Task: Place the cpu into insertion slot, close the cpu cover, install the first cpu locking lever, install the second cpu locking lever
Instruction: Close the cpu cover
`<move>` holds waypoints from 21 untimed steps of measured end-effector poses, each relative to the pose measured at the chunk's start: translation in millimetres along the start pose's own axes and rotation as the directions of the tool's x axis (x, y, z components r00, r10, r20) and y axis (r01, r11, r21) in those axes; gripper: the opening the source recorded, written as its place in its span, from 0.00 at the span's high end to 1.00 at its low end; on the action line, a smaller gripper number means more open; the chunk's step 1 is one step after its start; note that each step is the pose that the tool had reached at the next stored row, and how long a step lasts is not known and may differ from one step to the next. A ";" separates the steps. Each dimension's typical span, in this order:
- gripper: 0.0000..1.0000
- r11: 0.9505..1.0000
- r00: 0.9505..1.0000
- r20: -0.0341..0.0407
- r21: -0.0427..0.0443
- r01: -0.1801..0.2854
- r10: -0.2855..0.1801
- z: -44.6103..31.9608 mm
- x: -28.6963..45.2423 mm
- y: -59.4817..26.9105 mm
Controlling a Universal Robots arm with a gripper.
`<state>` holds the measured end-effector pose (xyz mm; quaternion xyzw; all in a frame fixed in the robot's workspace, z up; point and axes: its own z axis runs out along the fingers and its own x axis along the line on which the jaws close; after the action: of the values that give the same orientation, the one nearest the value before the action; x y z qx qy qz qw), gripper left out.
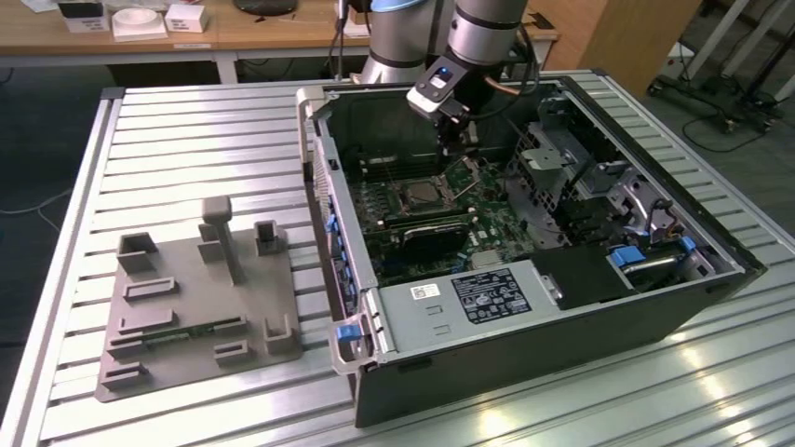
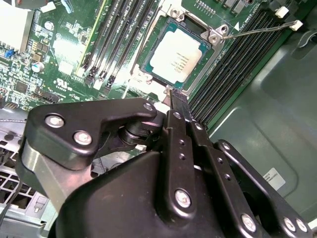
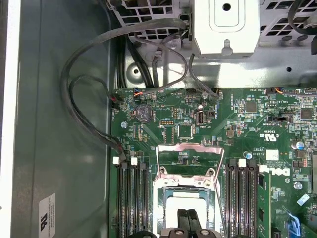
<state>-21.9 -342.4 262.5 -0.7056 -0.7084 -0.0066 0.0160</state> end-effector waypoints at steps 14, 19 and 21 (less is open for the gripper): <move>0.90 1.000 1.000 0.000 0.000 0.000 0.000 -9.4 0.3 3.6; 0.90 1.000 1.000 0.000 0.000 0.000 0.000 -9.4 0.3 3.7; 0.90 1.000 1.000 0.000 0.000 0.000 0.000 -9.4 0.3 3.7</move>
<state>-18.1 -342.4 271.8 -0.7056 -0.7084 -0.0068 0.0161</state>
